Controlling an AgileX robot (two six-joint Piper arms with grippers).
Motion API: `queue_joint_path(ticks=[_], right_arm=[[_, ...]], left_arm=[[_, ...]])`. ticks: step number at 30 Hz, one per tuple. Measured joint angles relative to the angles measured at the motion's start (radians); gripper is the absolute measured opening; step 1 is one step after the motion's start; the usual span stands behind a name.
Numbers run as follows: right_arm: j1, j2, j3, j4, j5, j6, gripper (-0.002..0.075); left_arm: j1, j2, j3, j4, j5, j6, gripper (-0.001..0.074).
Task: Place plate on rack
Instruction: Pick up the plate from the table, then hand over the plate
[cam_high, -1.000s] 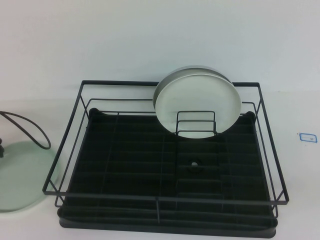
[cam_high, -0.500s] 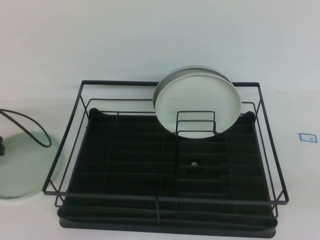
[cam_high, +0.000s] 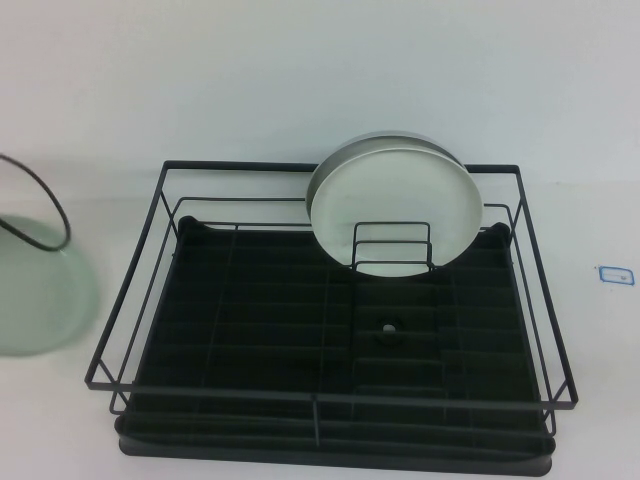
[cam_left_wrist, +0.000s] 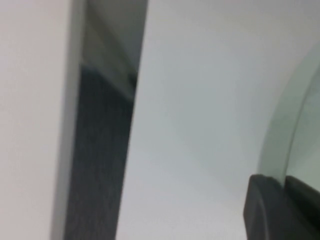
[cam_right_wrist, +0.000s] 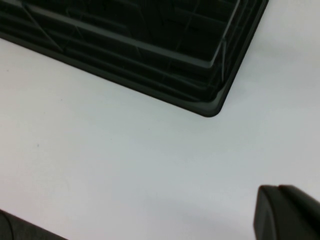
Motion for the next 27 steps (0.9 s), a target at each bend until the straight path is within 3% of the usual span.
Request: queue_joint_path(ticks=[8, 14, 17, 21, 27], right_arm=[[0.000, 0.000, 0.000, -0.007, -0.026, 0.045, 0.0018], [0.000, 0.000, 0.000, 0.008, -0.122, 0.047, 0.0018], [0.000, 0.000, 0.000, 0.058, -0.187, 0.047, 0.0018], [0.000, 0.000, 0.000, 0.182, -0.303, 0.005, 0.0018], [0.000, 0.014, 0.000, 0.610, -0.464, -0.299, 0.0021]], left_arm=[[0.050, -0.200, 0.000, -0.230, -0.039, 0.125, 0.0001], [0.028, -0.297, 0.000, -0.777, 0.072, 0.522, 0.0001], [-0.034, -0.315, 0.000, -0.990, 0.145, 0.668, 0.0001], [-0.163, -0.320, 0.006, -1.100, 0.177, 0.794, 0.0001], [-0.378, -0.312, 0.075, -1.193, 0.154, 0.915, 0.0001]])
